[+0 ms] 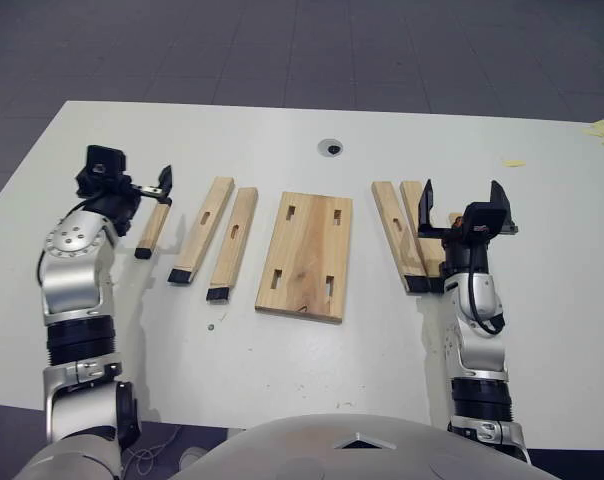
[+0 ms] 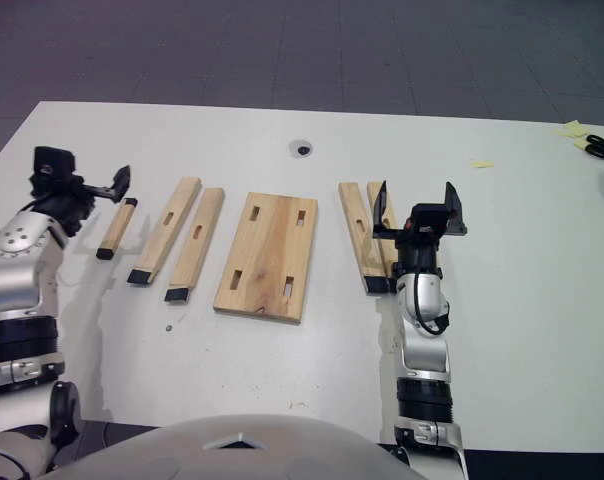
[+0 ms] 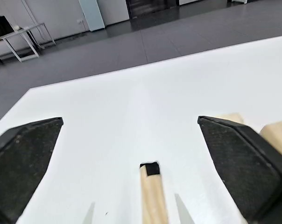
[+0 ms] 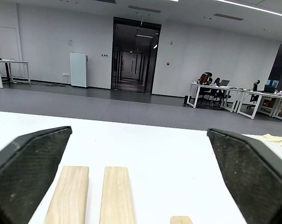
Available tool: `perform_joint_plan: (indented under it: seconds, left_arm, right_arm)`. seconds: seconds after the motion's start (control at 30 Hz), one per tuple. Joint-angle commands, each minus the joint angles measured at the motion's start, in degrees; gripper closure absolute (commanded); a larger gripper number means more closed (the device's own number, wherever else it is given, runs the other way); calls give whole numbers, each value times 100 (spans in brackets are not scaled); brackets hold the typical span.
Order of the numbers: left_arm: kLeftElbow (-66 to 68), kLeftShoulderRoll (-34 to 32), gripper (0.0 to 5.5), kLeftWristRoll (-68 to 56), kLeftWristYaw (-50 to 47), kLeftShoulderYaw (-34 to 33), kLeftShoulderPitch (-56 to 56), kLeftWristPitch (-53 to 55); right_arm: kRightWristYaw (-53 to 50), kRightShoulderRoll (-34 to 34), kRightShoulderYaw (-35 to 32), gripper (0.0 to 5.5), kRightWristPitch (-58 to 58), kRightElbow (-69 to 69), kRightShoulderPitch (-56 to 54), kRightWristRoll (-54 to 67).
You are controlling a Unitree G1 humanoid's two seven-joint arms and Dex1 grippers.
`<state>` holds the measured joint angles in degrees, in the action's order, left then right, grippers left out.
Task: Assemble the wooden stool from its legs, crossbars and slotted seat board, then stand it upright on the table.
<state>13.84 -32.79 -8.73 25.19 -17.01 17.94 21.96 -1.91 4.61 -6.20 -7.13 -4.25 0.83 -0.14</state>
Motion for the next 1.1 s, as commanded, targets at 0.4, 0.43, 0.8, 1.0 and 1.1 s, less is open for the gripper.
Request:
perform_joint_plan:
  seconds: [0.4,0.43,0.8,1.0,1.1]
  left_arm:
    - [854,-409,200,160,847,800,-222,948]
    - [866,-412,213,161,869,836,-215,996]
    - [399,-602,405,421,870,1222,-247,916]
    - [13,-563,421,509,819,1248,-322,867]
    - [-220,-432,421,578,466,1106,-107,424]
  right_arm:
    - [26,56,-131,10,227,-163,-55,125]
    - [30,54,-134,10,231,-163,-61,126]
    - [32,61,-135,10,261,-176,-89,121]
    - [15,66,-158,10,291,-202,-79,120]
    - [91,74,-155,10,378,-259,-154,225]
